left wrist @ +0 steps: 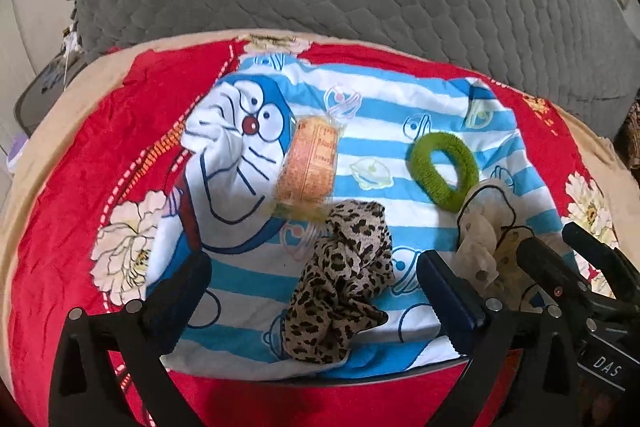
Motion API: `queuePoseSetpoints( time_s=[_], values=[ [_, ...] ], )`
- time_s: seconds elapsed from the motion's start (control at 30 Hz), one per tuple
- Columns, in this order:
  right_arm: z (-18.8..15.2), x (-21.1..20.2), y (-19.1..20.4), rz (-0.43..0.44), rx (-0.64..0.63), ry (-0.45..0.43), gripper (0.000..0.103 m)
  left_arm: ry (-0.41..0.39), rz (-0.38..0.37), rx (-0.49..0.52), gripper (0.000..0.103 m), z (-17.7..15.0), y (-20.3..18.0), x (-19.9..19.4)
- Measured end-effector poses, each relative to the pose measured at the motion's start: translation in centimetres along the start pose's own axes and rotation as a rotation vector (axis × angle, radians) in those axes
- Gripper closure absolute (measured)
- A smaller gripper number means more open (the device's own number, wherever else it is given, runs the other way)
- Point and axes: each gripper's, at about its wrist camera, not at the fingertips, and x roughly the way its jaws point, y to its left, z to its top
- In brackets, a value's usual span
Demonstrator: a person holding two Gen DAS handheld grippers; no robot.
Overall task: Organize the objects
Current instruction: 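Open the left gripper on the leopard scrunchie while the right releases the pink scrunchie, then withdraw both open grippers back from the tray toward the yellow snack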
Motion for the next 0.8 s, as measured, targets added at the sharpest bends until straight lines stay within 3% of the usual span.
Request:
queuePoseSetpoints(
  time_s=[0.8],
  values=[
    [1.2, -5.3, 0.8, 0.017, -0.007, -0.072, 0.010, -0.072, -0.019, 0.022, 0.001, 0.5, -0.7, -5.2]
  ],
)
